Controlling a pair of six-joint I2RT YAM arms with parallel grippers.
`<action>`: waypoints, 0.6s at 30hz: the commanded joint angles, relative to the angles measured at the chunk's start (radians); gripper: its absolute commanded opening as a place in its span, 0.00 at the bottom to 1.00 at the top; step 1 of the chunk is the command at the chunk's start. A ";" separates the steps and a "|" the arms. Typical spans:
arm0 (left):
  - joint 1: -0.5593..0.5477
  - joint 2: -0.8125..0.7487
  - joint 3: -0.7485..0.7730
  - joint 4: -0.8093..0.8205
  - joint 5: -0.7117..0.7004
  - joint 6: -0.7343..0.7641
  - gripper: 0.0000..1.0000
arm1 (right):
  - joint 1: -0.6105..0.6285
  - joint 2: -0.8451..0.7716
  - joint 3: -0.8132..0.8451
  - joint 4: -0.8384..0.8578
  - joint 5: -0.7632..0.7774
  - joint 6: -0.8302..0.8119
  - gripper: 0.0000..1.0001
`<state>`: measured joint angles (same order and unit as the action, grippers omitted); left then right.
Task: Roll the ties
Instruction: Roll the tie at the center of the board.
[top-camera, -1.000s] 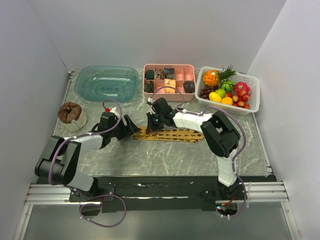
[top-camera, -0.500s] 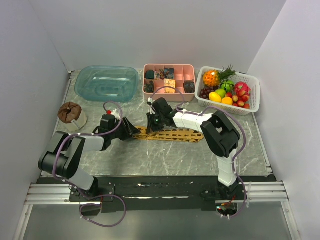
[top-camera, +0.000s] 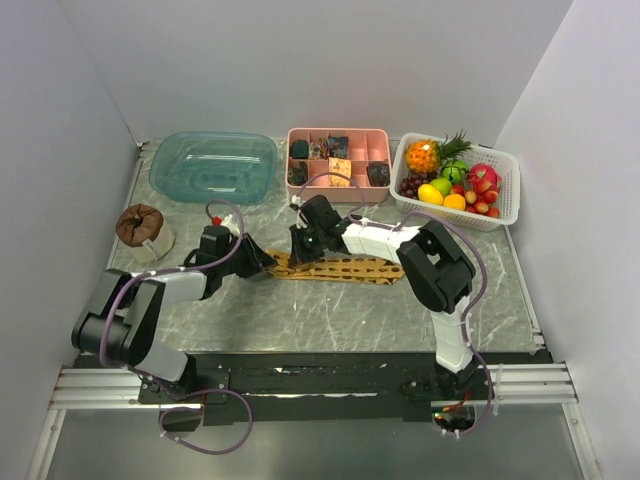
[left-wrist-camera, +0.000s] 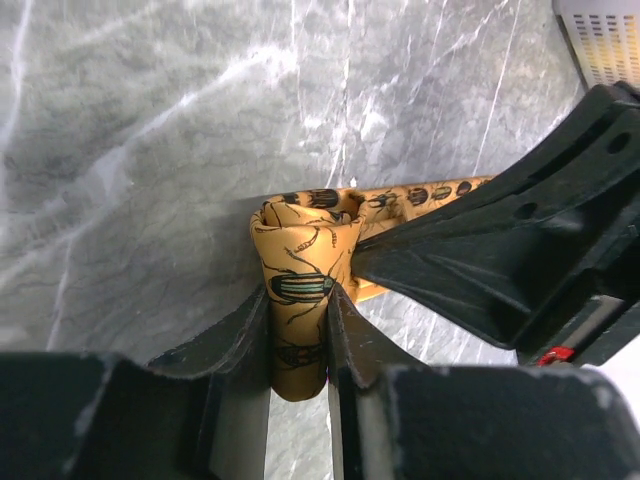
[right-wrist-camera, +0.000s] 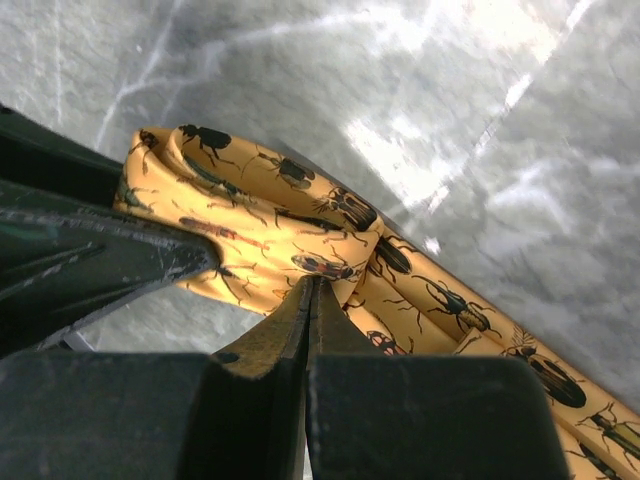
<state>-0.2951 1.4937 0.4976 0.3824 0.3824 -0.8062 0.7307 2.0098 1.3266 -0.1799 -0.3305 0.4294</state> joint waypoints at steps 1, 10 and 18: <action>-0.001 -0.084 0.074 -0.112 -0.057 0.070 0.17 | 0.027 0.047 0.066 -0.003 -0.008 0.002 0.00; -0.015 -0.130 0.194 -0.347 -0.114 0.205 0.13 | 0.045 0.095 0.129 0.043 -0.041 0.037 0.00; -0.084 -0.086 0.266 -0.458 -0.207 0.254 0.09 | 0.053 0.122 0.148 0.077 -0.062 0.062 0.00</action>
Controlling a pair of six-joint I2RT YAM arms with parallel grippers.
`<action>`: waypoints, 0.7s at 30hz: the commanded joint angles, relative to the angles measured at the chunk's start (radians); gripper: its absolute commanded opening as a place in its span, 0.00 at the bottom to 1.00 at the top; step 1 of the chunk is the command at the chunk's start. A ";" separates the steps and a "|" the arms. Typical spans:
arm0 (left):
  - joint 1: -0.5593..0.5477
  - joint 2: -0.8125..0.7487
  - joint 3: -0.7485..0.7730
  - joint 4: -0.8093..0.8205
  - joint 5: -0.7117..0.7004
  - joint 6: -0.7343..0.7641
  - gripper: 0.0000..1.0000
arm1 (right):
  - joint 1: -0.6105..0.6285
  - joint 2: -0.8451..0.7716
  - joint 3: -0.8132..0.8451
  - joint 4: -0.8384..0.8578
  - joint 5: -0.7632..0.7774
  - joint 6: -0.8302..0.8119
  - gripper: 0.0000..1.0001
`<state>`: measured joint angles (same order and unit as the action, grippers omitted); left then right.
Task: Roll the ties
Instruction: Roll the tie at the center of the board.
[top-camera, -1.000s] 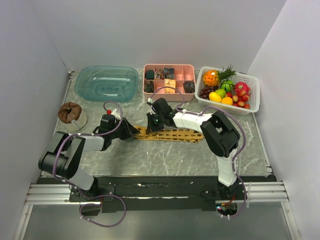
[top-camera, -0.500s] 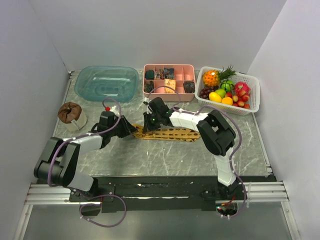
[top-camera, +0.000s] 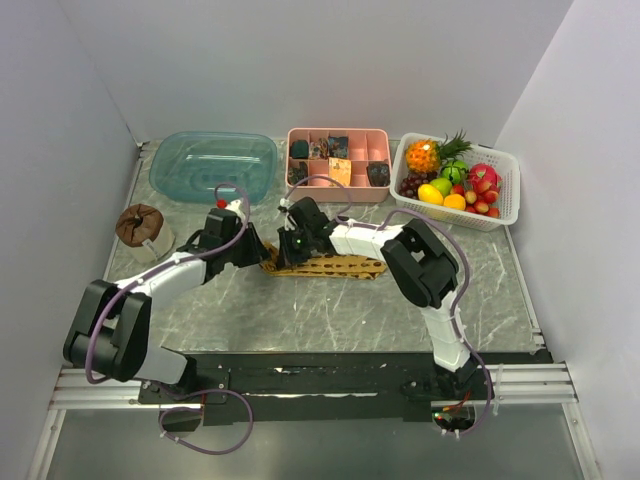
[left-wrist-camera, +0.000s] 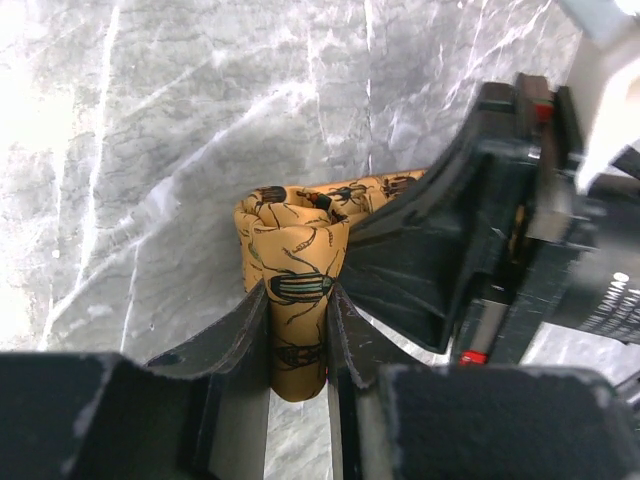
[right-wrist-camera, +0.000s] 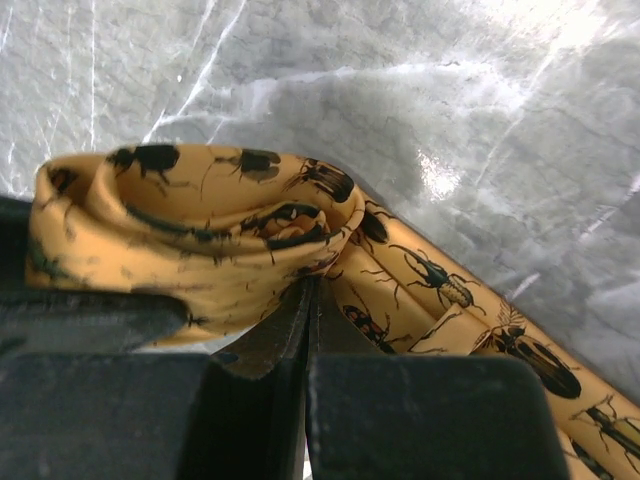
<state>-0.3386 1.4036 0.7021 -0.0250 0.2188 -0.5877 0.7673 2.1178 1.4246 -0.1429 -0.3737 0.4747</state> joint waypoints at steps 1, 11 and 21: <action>-0.049 0.009 0.068 -0.058 -0.055 0.037 0.09 | 0.018 0.014 0.048 0.043 -0.019 0.018 0.00; -0.140 0.075 0.168 -0.168 -0.205 0.042 0.01 | 0.017 -0.019 0.027 0.034 -0.004 0.004 0.00; -0.142 0.057 0.191 -0.245 -0.280 0.048 0.01 | 0.004 -0.139 -0.026 -0.006 0.029 -0.025 0.00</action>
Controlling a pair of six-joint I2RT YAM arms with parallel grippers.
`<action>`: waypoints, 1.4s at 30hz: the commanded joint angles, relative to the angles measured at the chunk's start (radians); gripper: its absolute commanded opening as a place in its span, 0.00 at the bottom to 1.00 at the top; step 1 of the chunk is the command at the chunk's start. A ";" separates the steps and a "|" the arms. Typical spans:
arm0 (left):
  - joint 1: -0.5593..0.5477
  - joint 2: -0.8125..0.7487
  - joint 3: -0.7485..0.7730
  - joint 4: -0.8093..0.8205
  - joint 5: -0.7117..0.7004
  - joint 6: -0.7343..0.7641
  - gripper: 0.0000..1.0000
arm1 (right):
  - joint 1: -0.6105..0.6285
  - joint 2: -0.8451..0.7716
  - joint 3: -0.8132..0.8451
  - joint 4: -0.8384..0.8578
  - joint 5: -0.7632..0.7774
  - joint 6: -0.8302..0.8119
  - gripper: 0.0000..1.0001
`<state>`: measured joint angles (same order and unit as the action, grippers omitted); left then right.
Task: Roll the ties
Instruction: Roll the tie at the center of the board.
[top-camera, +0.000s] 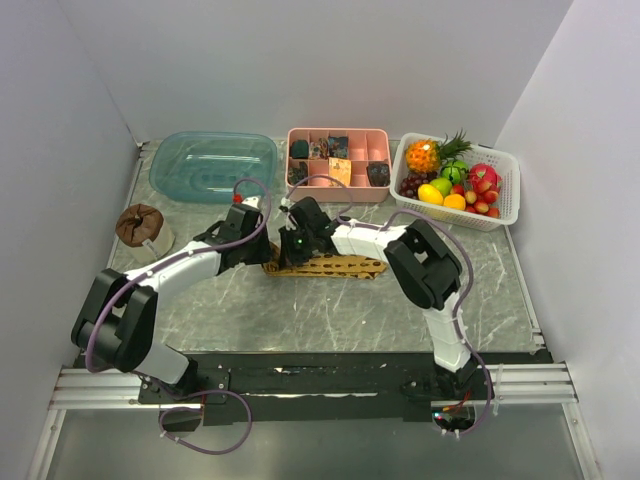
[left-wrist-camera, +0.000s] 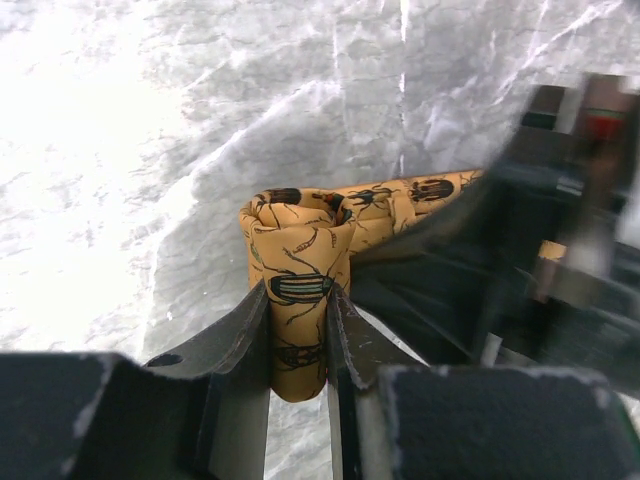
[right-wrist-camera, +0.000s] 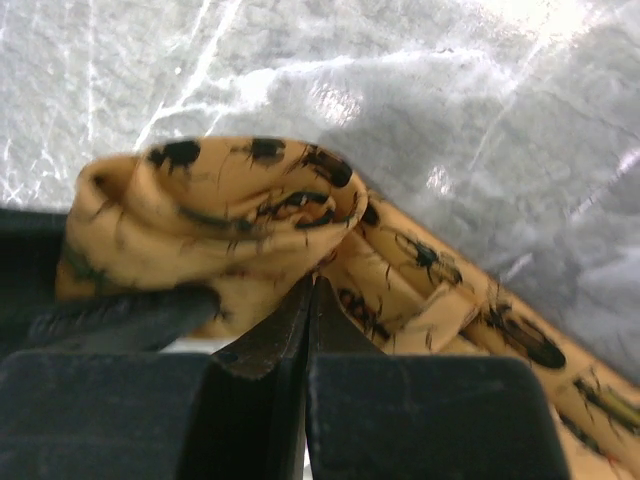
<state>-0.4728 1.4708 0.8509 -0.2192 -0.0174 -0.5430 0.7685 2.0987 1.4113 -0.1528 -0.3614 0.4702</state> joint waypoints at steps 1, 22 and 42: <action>-0.007 -0.009 0.048 -0.057 -0.046 0.005 0.01 | 0.000 -0.143 -0.015 0.001 0.016 -0.024 0.00; -0.138 0.120 0.169 -0.120 -0.154 -0.018 0.23 | -0.080 -0.272 -0.143 -0.034 0.084 -0.053 0.00; -0.239 0.129 0.185 0.009 -0.124 -0.097 0.64 | -0.147 -0.348 -0.238 -0.016 0.079 -0.067 0.00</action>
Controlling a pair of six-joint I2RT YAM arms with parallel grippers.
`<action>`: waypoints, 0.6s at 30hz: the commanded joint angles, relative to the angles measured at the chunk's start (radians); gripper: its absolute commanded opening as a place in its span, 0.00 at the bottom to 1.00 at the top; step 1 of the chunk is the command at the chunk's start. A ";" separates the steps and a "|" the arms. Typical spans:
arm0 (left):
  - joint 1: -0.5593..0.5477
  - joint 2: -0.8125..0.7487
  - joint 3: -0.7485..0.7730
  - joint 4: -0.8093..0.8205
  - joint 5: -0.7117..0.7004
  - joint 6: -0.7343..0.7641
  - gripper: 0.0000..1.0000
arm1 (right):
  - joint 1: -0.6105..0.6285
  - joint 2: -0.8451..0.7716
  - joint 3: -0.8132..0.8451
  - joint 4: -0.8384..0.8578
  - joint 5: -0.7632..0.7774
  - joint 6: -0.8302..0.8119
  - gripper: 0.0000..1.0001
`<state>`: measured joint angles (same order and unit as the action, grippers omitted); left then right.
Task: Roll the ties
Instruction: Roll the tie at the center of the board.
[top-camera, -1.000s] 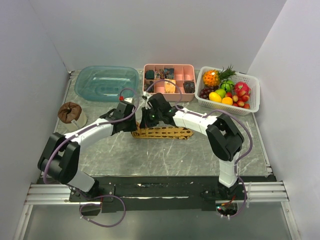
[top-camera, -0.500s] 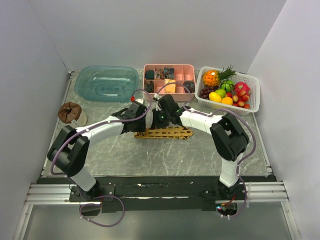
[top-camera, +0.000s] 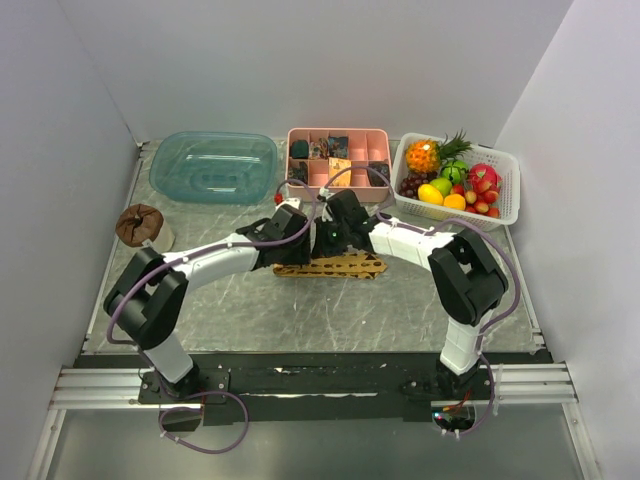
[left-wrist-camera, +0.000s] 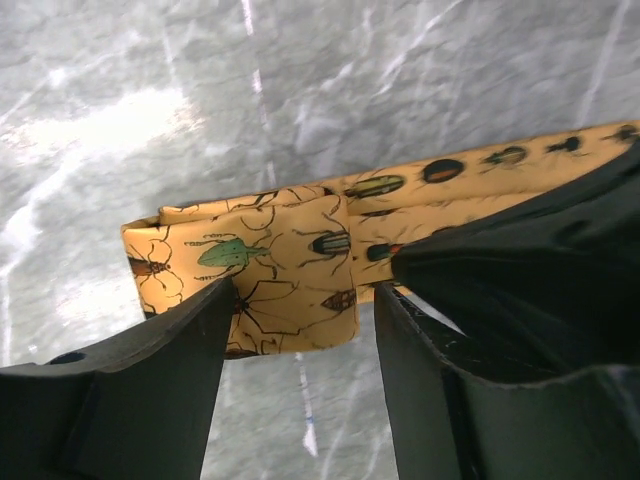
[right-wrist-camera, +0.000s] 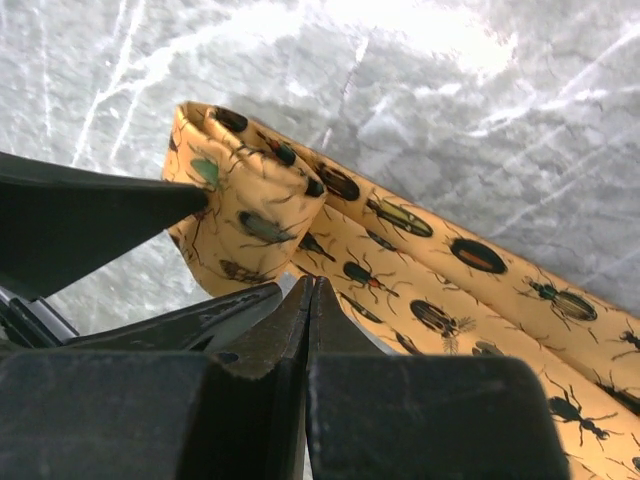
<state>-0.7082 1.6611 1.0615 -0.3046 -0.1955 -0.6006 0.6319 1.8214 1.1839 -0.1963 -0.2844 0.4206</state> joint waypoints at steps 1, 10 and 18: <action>-0.005 -0.072 -0.034 0.111 0.065 -0.044 0.64 | -0.012 -0.076 -0.013 0.034 -0.002 -0.019 0.00; -0.005 -0.073 -0.060 0.171 0.119 -0.070 0.63 | -0.012 -0.094 -0.029 0.072 -0.025 -0.017 0.00; 0.004 -0.104 -0.074 0.177 0.116 -0.073 0.64 | -0.012 -0.068 -0.038 0.161 -0.124 0.007 0.00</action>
<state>-0.7063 1.6005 0.9909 -0.1799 -0.1028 -0.6510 0.6167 1.7958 1.1553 -0.1410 -0.3256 0.4137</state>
